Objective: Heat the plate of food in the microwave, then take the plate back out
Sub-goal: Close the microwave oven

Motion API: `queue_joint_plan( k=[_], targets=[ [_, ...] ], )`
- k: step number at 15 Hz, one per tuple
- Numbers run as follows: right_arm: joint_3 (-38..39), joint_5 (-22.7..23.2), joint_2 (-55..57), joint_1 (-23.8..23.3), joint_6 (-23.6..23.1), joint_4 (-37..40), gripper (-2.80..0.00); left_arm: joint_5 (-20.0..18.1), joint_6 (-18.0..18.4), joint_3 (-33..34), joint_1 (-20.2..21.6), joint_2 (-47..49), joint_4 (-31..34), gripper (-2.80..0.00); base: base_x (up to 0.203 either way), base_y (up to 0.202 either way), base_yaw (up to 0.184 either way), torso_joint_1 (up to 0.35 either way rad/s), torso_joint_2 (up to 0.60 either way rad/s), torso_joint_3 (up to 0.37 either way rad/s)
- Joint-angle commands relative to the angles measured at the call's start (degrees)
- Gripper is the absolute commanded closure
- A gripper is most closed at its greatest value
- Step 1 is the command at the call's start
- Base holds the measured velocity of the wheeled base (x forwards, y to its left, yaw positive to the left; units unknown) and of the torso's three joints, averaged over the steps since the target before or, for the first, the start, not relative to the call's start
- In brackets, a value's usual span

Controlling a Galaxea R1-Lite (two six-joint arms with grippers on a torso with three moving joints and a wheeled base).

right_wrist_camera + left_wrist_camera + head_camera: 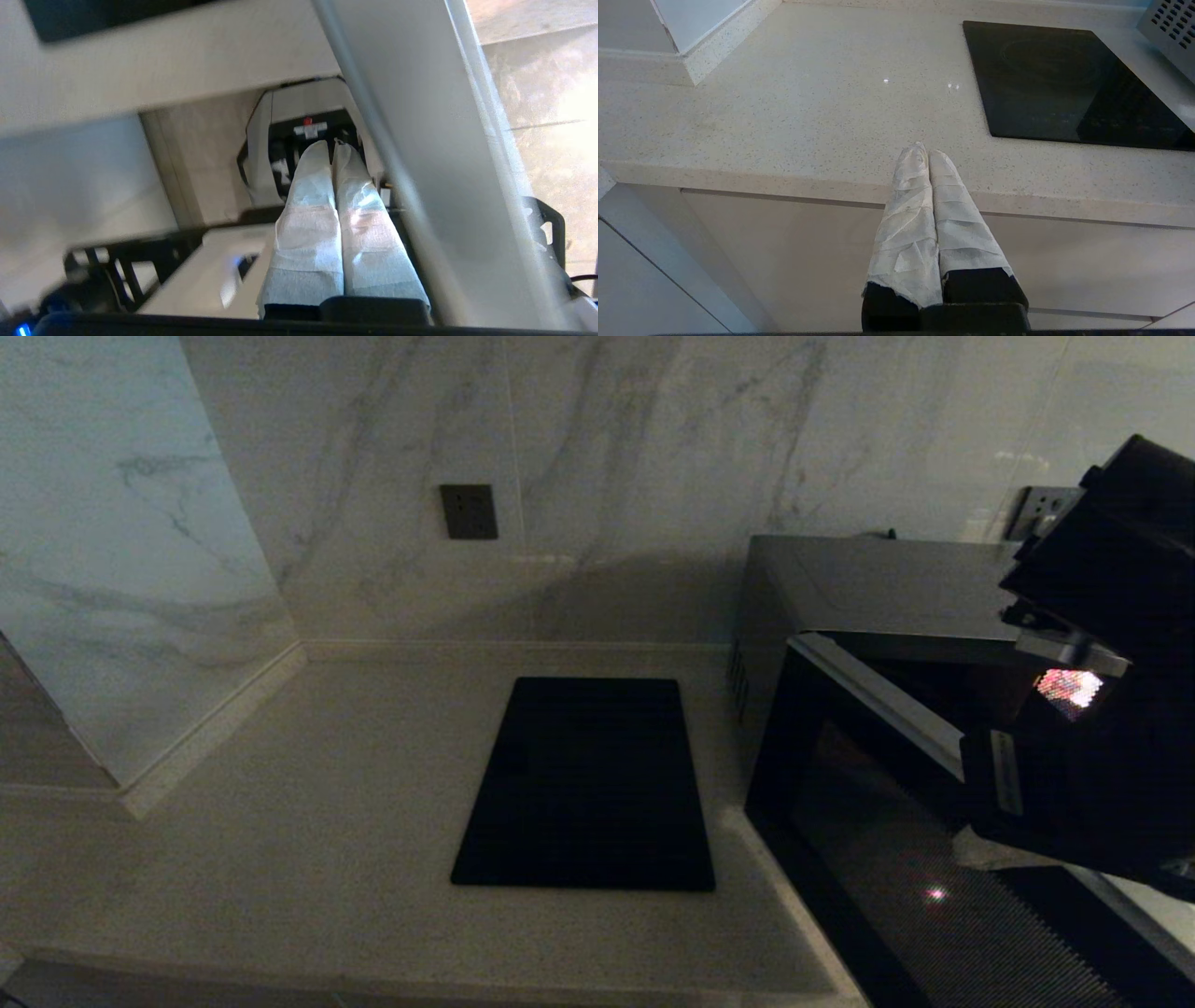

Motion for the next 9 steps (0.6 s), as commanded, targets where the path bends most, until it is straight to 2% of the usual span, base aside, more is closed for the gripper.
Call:
queue_joint_plan(
  k=[1,6,9],
  targets=[
    [0.97,-0.12,0.18,-4.83,0.06,-1.28,0.00,0.03,-0.01,0.00,0.01,0.05,-0.02,0.00,0.000,0.000,0.000,0.000,0.00,0.000],
    [2.95,-0.09,0.89,-19.28,-4.80,-10.10,0.00,0.03,-0.01,0.00,0.01,0.09,-0.02,0.00,0.000,0.000,0.000,0.000,0.00,0.000],
    [4.96,-0.07,1.36,-24.90,-7.38,-14.23,0.00,0.03,-0.01,0.00,0.01,0.00,-0.02,0.00,0.000,0.000,0.000,0.000,0.00,0.000]
  ],
)
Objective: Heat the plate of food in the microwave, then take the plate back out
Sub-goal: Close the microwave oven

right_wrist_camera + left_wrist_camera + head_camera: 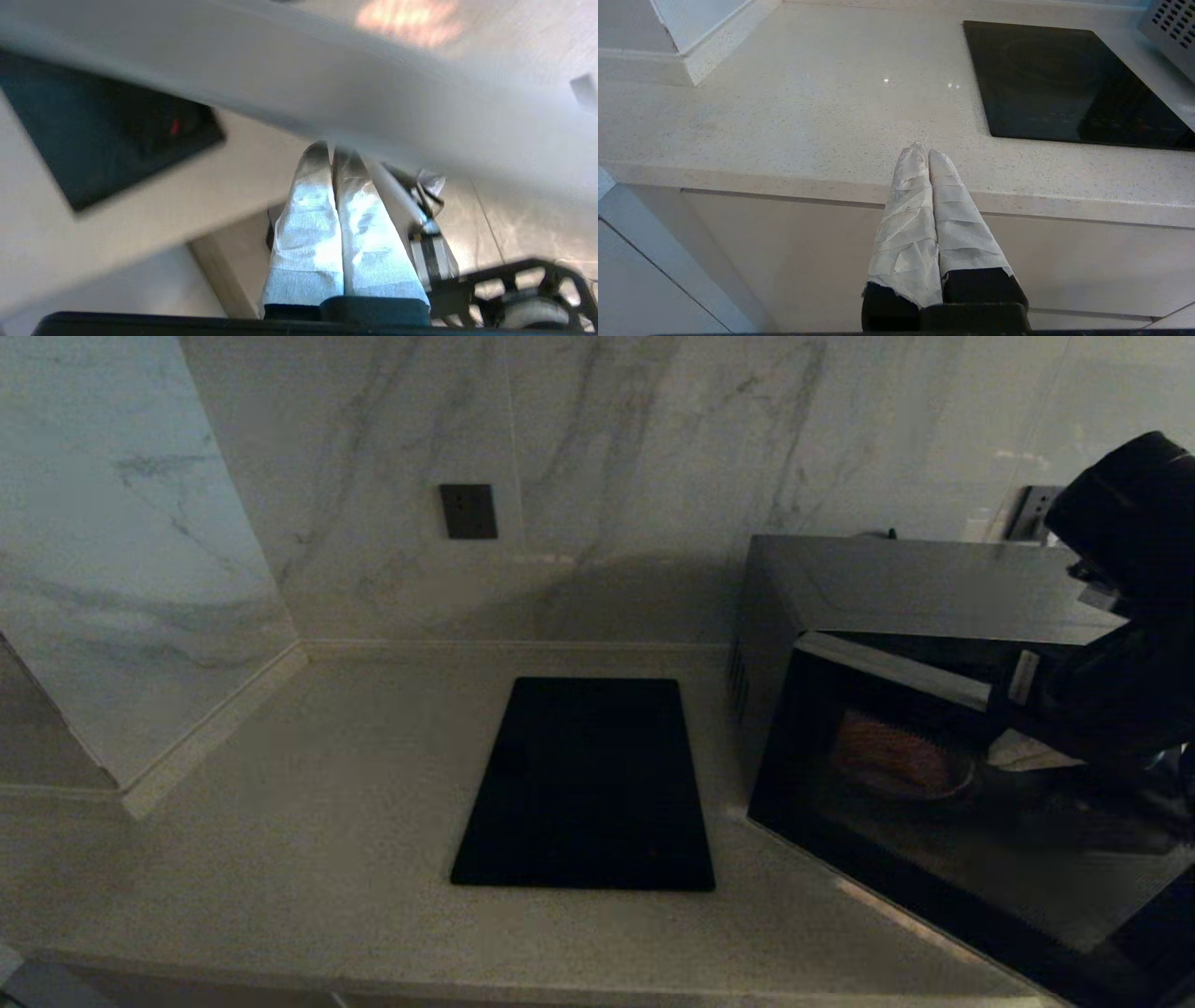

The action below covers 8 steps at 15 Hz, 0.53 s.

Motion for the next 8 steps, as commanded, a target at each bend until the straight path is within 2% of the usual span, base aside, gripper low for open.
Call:
queue_joint_plan(
  k=[1,6,8],
  targets=[
    [1.79,-0.06,0.48,-4.19,-1.10,-2.40,0.00,0.03,-0.04,0.00,-0.02,0.07,-0.04,0.00,0.000,0.000,0.000,0.000,0.00,0.000],
    [2.40,-0.07,0.58,-11.55,-3.61,-7.96,0.00,0.03,-0.04,0.00,-0.02,0.04,-0.04,0.00,0.000,0.000,0.000,0.000,0.00,0.000],
    [2.99,-0.15,1.20,-15.75,-4.60,-13.58,0.00,0.03,-0.04,0.00,-0.02,0.08,-0.04,0.00,0.000,0.000,0.000,0.000,0.00,0.000]
  ],
)
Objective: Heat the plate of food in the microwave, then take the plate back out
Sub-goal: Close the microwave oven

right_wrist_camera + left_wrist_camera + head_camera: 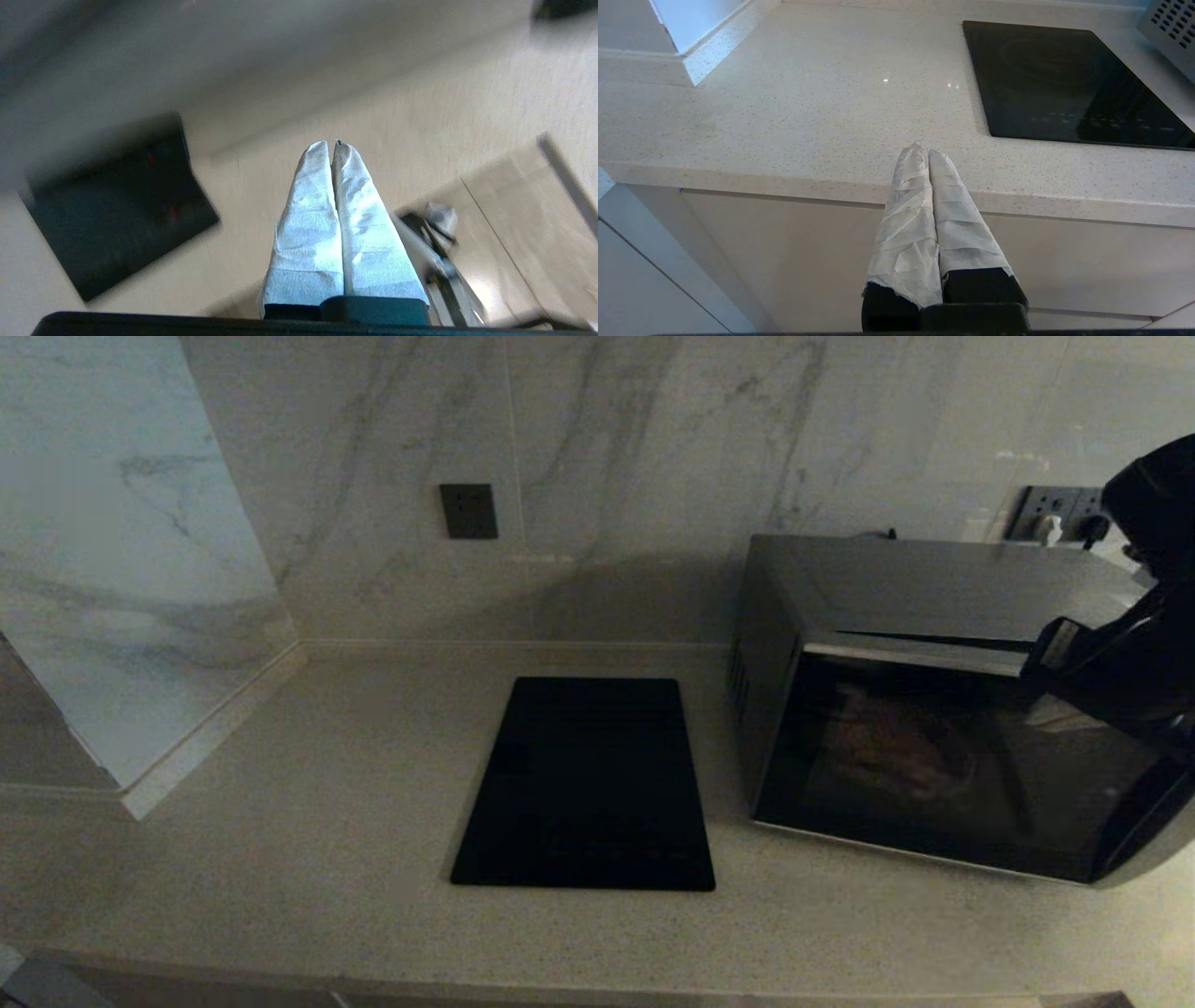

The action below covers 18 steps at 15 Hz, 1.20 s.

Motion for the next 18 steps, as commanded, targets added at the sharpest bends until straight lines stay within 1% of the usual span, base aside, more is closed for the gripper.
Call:
queue_joint_plan(
  k=[1,4,6,9,12,16,18],
  targets=[
    [1.23,-0.11,0.86,-5.47,-0.80,-6.10,0.00,0.03,-0.02,0.00,0.01,0.08,-0.02,0.00,0.000,0.000,0.000,0.000,0.00,0.000],
    [4.71,-0.12,1.59,-12.07,-3.86,-15.79,0.00,0.03,-0.02,0.00,0.01,0.09,-0.02,0.00,0.000,0.000,0.000,0.000,0.00,0.000],
    [6.32,0.02,1.67,-14.96,-4.56,-18.99,0.00,0.03,-0.02,0.00,0.01,0.09,-0.02,0.00,0.000,0.000,0.000,0.000,0.00,0.000],
    [7.29,0.74,1.62,-17.94,-4.61,-21.43,0.00,0.03,-0.02,0.00,0.01,0.00,-0.02,0.00,0.000,0.000,0.000,0.000,0.00,0.000],
    [8.65,4.97,1.45,-20.63,-4.46,-22.69,0.00,0.03,-0.02,0.00,0.01,0.09,-0.02,0.00,0.000,0.000,0.000,0.000,0.00,0.000],
    [10.23,7.85,-1.46,-23.33,-4.53,-22.62,0.00,0.03,-0.02,0.00,0.01,0.08,-0.02,0.00,0.000,0.000,0.000,0.000,0.00,0.000],
    [11.35,9.95,-3.76,-26.04,-4.61,-22.42,0.00,0.03,-0.02,0.00,0.01,0.07,-0.02,0.00,0.000,0.000,0.000,0.000,0.00,0.000]
  ],
)
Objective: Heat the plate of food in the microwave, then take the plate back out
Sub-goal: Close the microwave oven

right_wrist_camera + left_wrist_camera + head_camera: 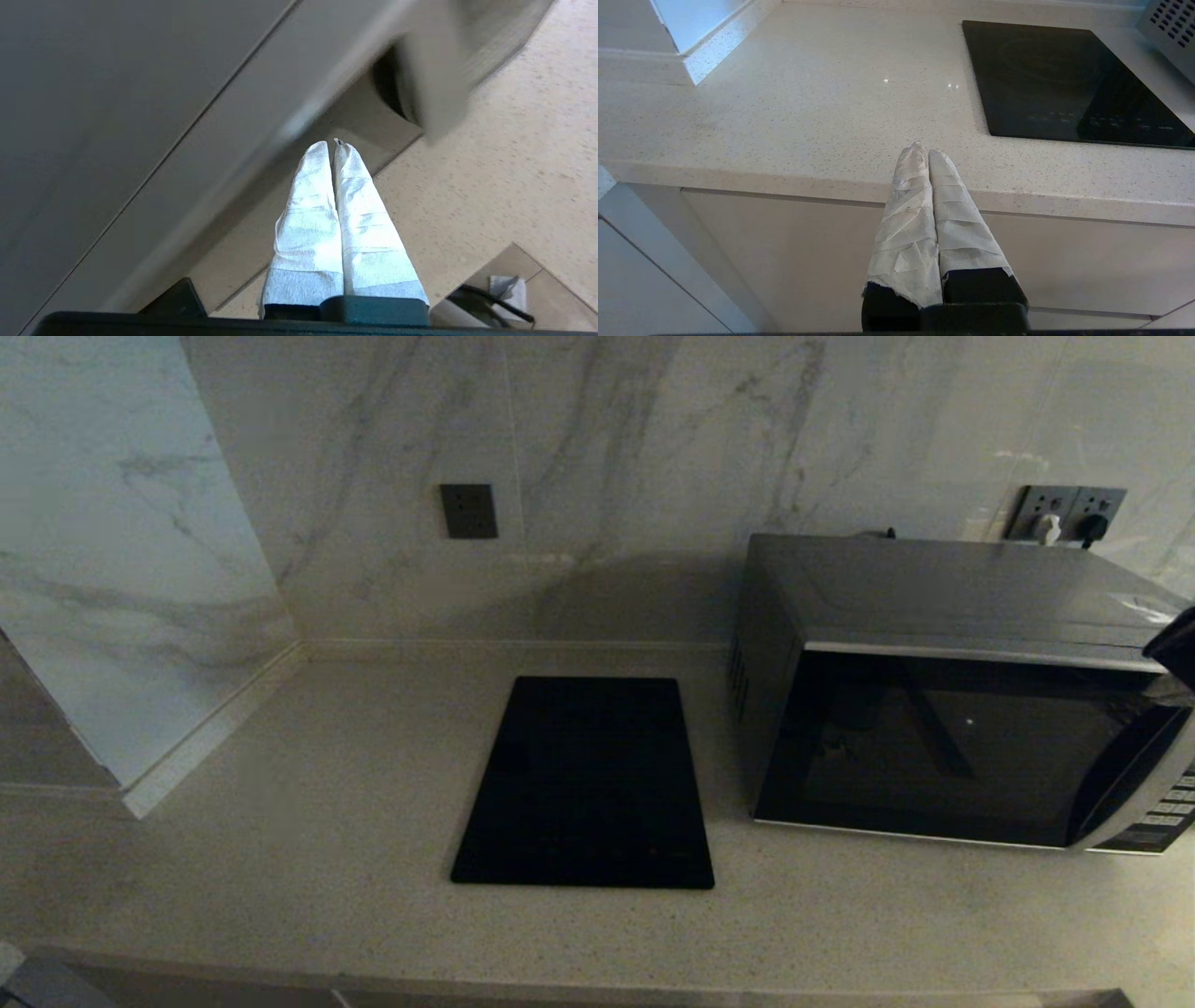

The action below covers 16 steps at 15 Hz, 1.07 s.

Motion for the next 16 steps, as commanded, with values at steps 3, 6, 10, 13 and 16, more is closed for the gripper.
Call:
queue_joint_plan(
  k=[3,6,10,13,16],
  targets=[
    [1.83,5.33,-4.28,-8.87,0.27,0.58,0.00,0.03,-0.01,0.00,0.01,0.09,-0.03,0.00,0.000,0.000,0.000,0.000,0.00,0.000],
    [5.15,14.40,-4.22,-17.63,0.24,0.52,0.00,0.03,-0.01,0.00,0.01,0.01,-0.03,0.00,0.000,0.000,0.000,0.000,0.00,0.000],
    [9.63,25.89,1.28,-27.49,-2.25,-1.11,0.00,0.03,-0.01,0.00,0.01,0.06,-0.03,0.00,0.000,0.000,0.000,0.000,0.00,0.000],
    [12.66,32.82,8.45,-32.22,-3.21,-7.52,0.00,0.03,-0.01,0.00,0.01,0.00,-0.03,0.00,0.000,0.000,0.000,0.000,0.00,0.000],
    [13.35,39.36,15.97,-35.22,-3.87,-11.91,0.00,0.03,-0.01,0.00,0.01,0.09,-0.03,0.00,0.000,0.000,0.000,0.000,0.00,0.000]
  ],
)
